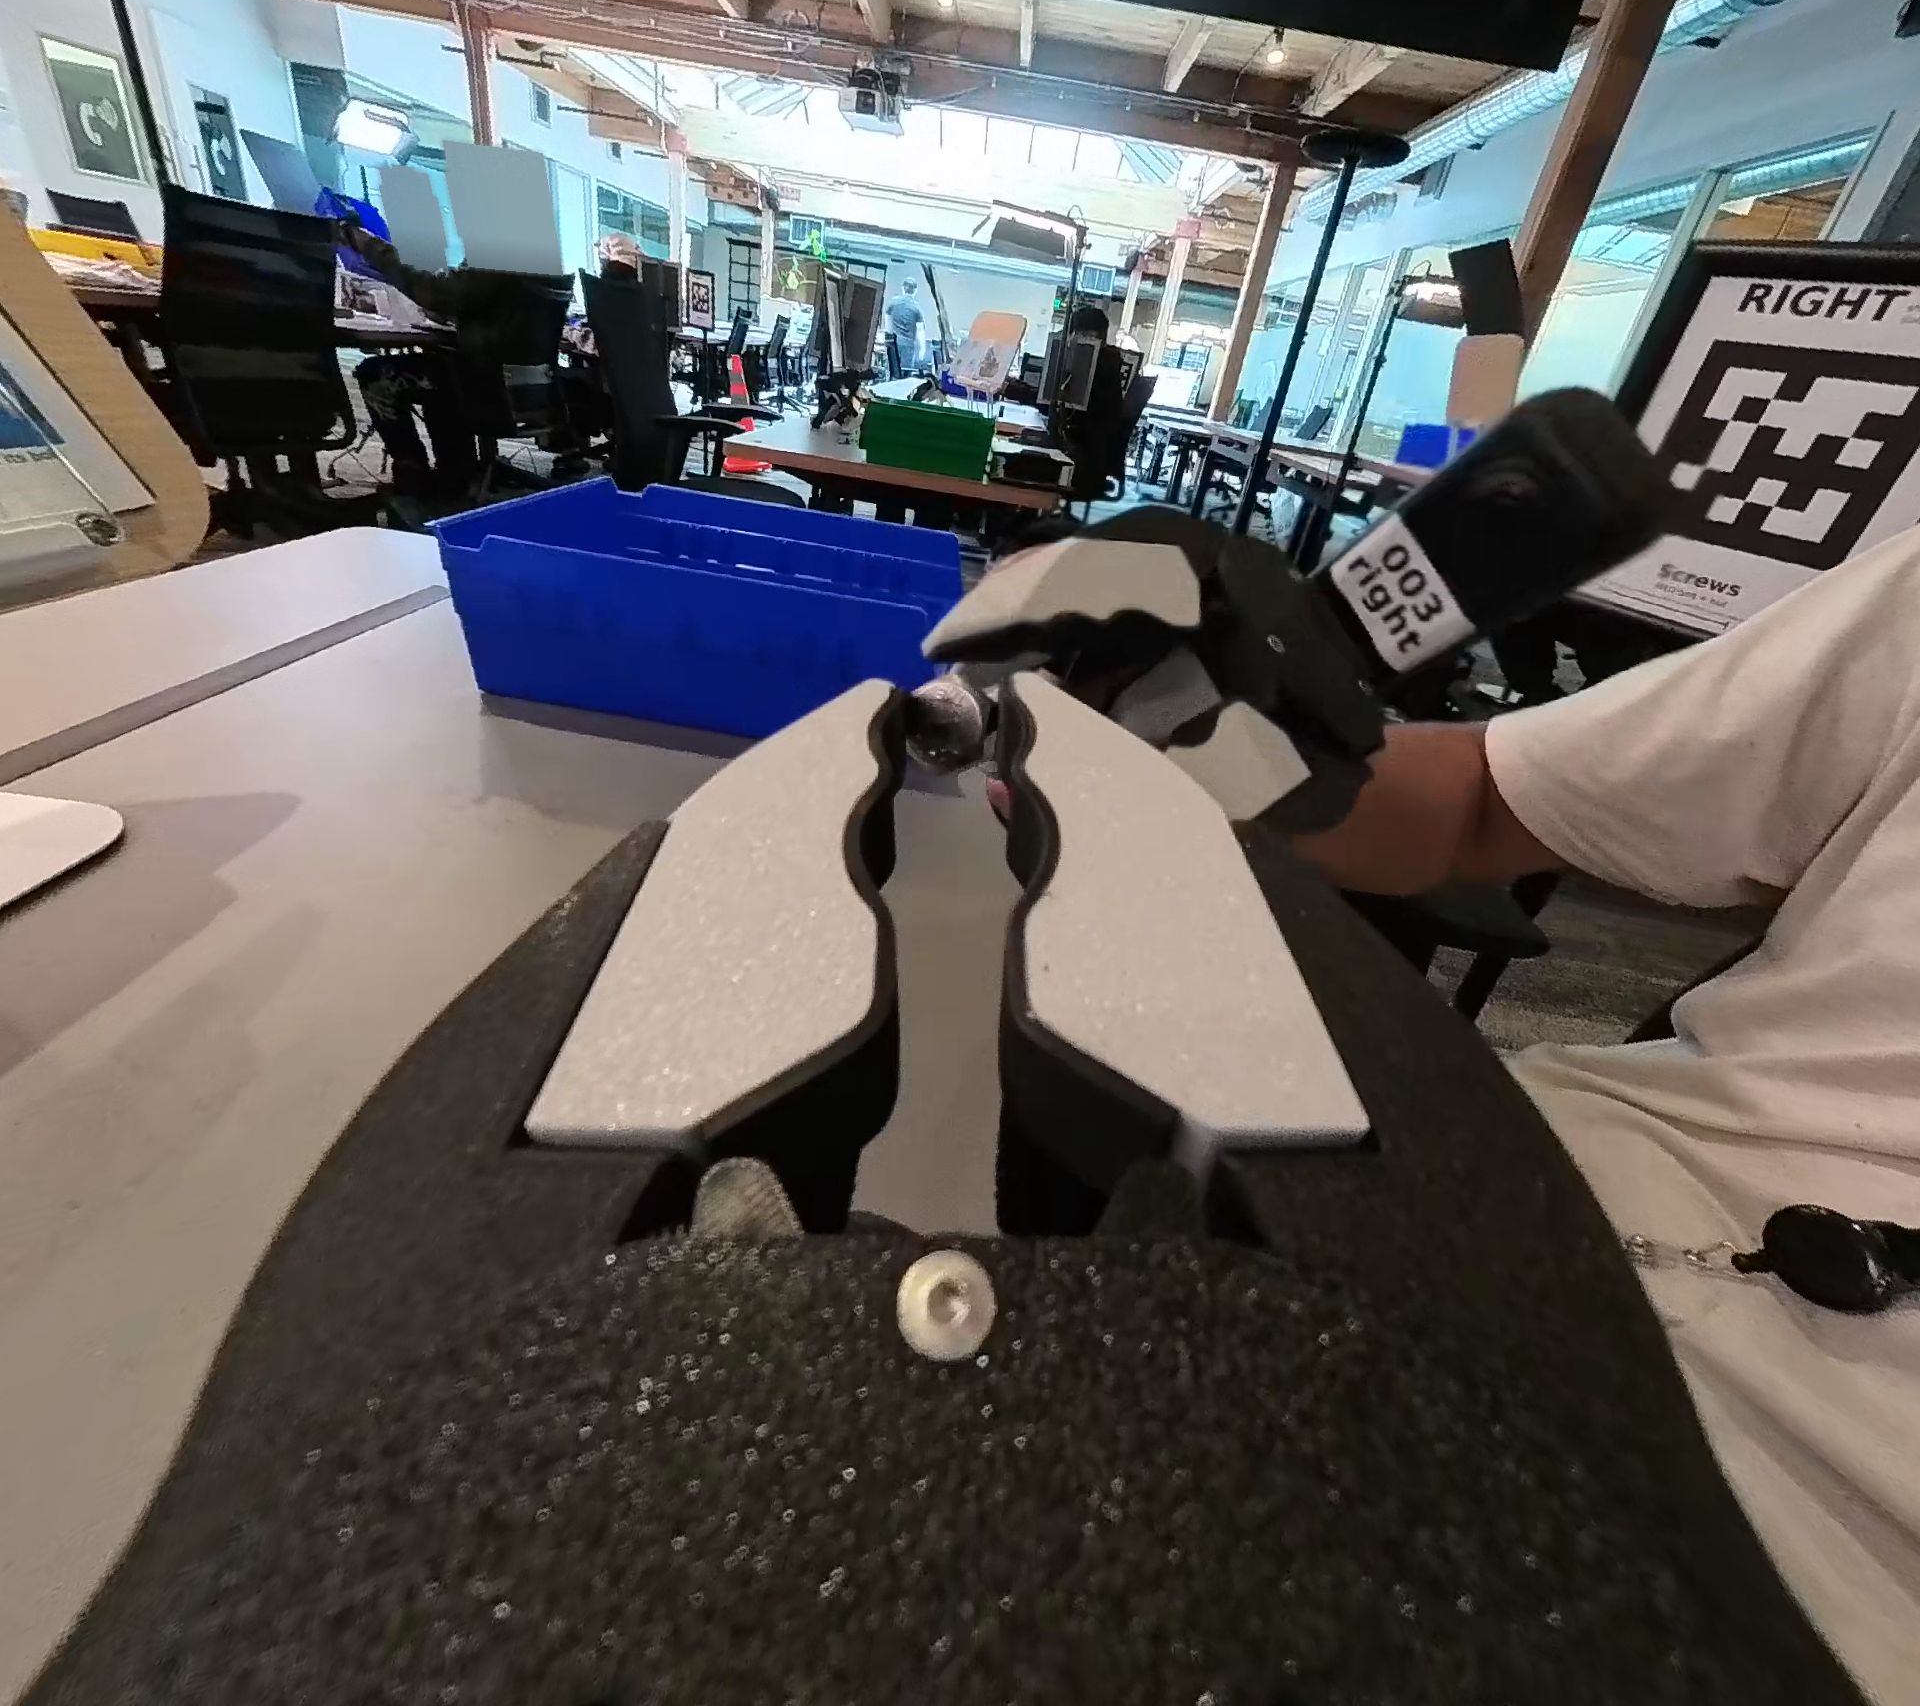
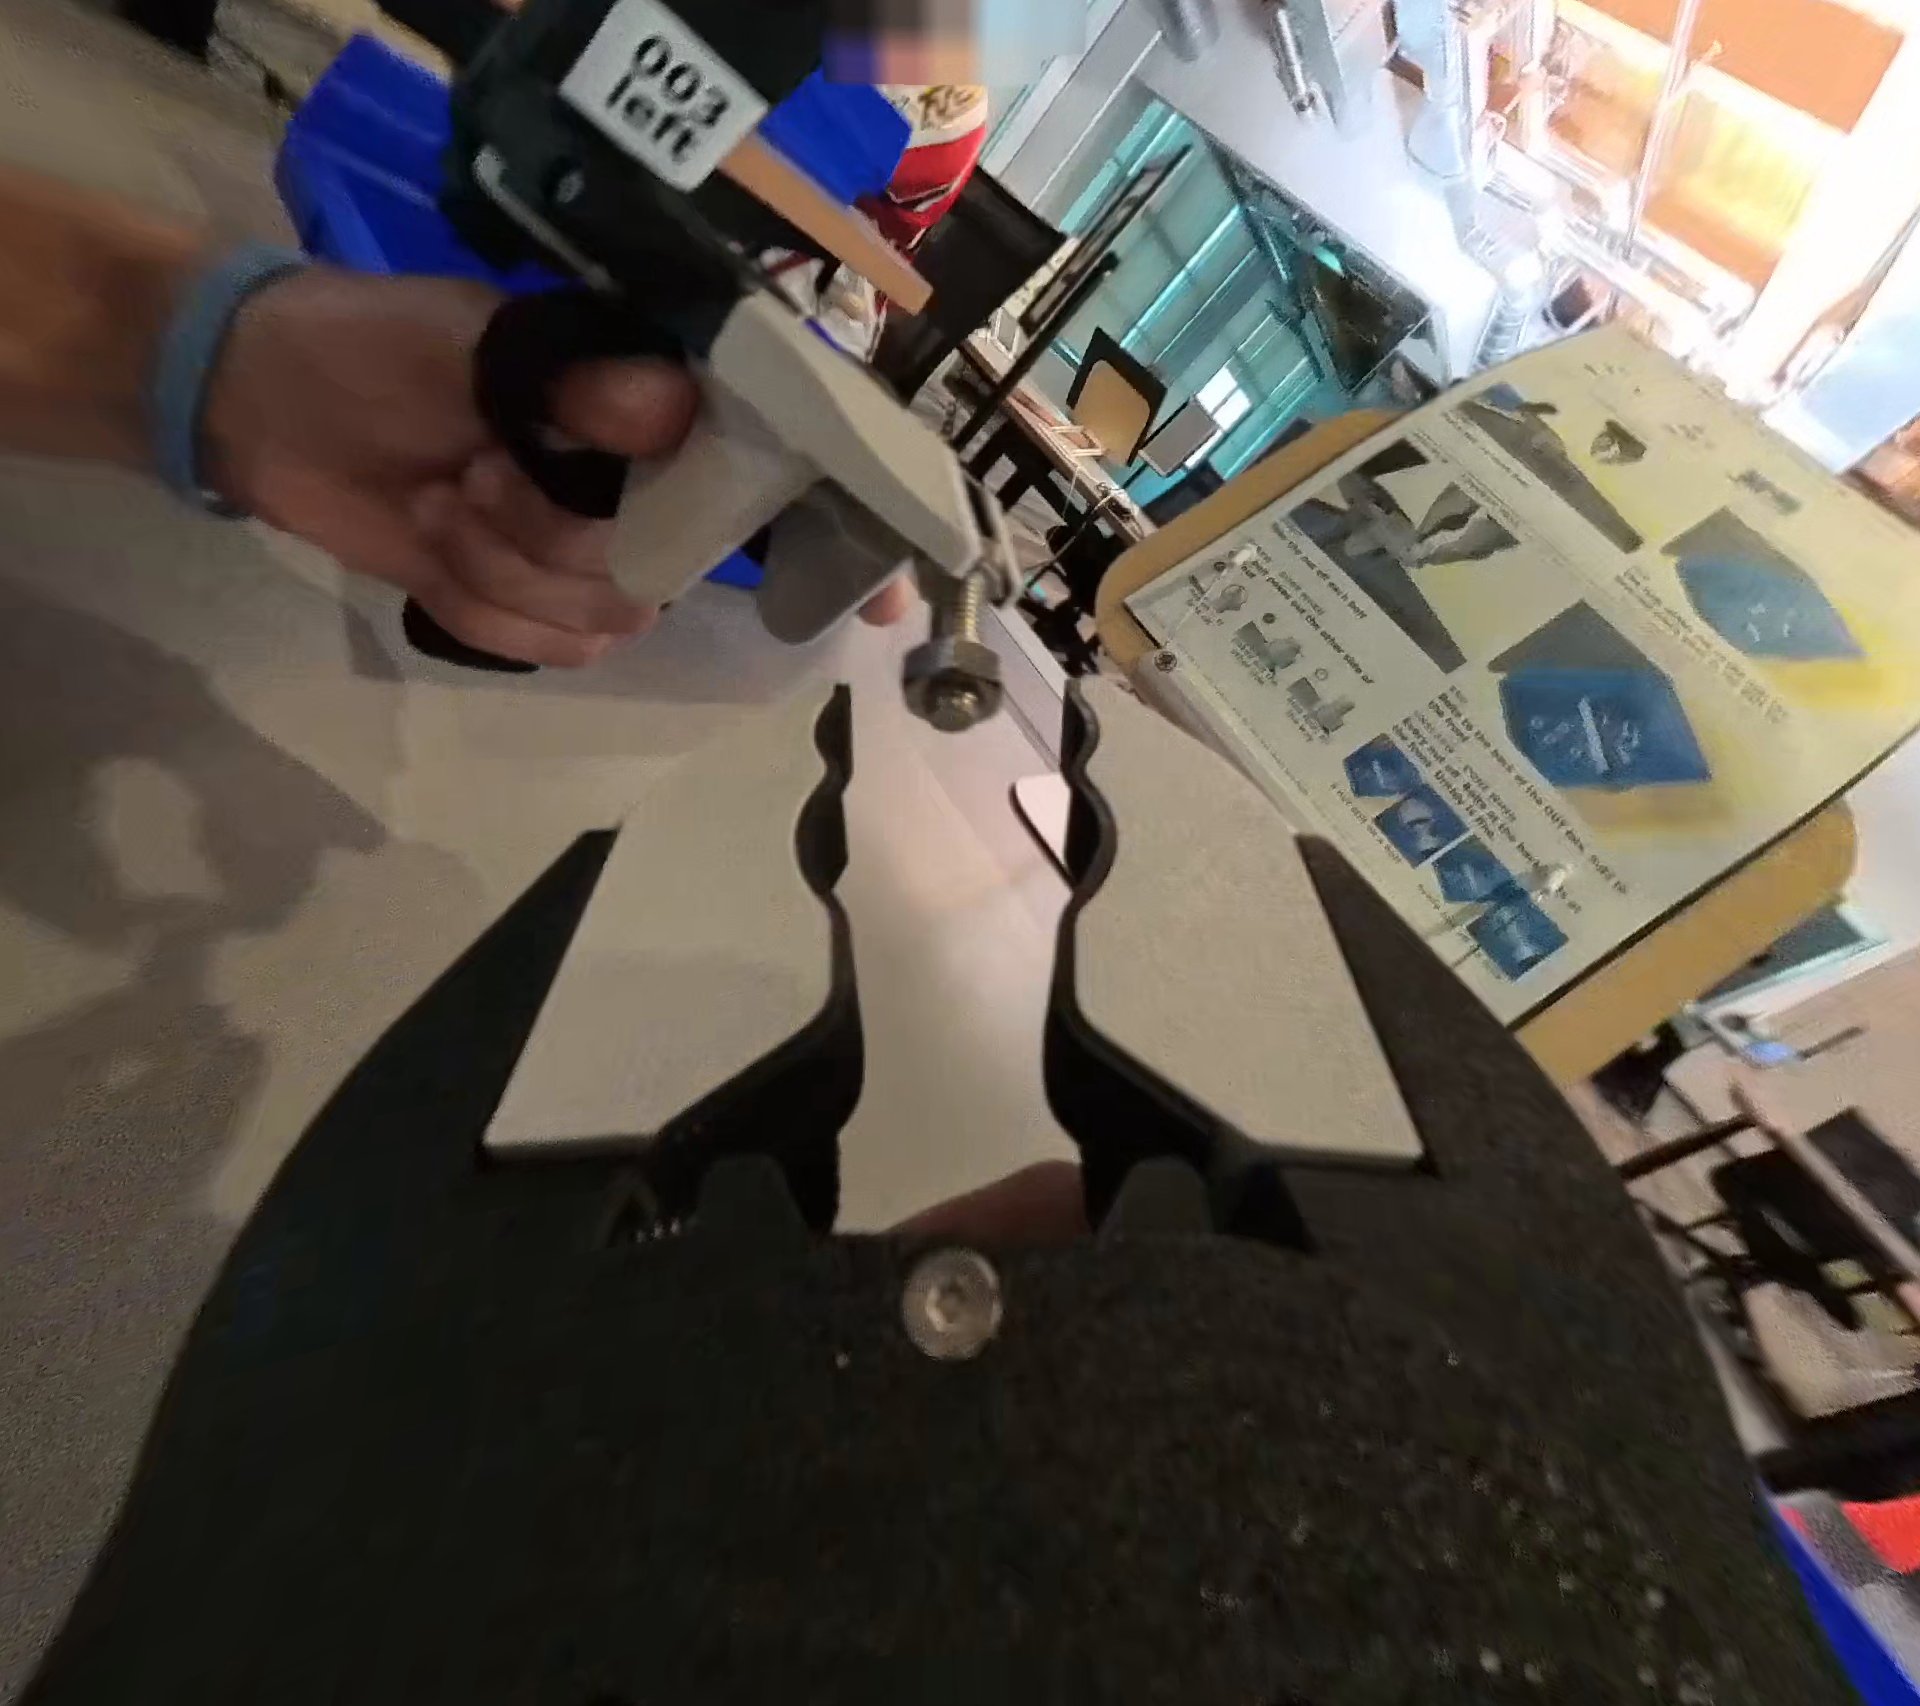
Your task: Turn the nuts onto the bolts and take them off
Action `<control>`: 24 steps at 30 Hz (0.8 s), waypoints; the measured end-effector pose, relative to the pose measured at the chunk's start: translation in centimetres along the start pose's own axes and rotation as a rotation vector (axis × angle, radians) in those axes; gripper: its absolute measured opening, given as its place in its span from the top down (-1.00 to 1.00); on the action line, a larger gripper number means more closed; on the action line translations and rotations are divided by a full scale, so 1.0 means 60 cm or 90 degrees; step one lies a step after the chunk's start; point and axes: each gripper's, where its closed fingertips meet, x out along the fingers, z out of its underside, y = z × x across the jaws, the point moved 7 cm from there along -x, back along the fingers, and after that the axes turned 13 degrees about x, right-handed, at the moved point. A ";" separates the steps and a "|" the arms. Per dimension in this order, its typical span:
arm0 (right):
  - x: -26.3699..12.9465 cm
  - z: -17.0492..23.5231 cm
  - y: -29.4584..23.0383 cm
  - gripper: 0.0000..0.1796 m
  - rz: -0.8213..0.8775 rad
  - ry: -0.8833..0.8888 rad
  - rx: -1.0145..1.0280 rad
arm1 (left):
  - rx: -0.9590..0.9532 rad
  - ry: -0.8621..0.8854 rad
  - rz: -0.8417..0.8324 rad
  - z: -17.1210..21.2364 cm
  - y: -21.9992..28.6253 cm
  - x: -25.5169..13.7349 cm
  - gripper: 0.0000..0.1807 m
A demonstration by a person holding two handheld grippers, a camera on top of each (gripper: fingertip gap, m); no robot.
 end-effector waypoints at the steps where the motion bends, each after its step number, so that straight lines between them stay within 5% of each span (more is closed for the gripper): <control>1: 0.002 0.000 -0.005 0.62 0.000 -0.004 -0.018 | 0.000 -0.003 0.003 0.001 0.001 0.001 0.82; 2: 0.002 -0.003 -0.006 0.80 0.007 0.009 -0.022 | 0.001 -0.004 0.004 0.002 0.002 0.002 0.82; 6: 0.004 -0.007 0.006 0.81 -0.085 0.019 0.194 | 0.004 0.005 0.005 -0.003 0.003 -0.001 0.82; 14: 0.027 0.030 0.036 0.81 -0.480 0.015 1.068 | 0.013 0.010 -0.009 -0.005 0.001 -0.004 0.82; 16: 0.030 0.037 0.026 0.80 -0.566 0.018 1.181 | 0.013 0.015 0.000 -0.006 0.003 -0.004 0.82; 20: 0.018 0.031 0.026 0.70 -0.510 0.071 1.050 | 0.012 0.011 0.000 -0.005 0.003 -0.003 0.82; 24: -0.011 0.026 0.013 0.37 -0.368 0.055 0.667 | 0.008 0.015 0.000 -0.006 0.002 -0.005 0.82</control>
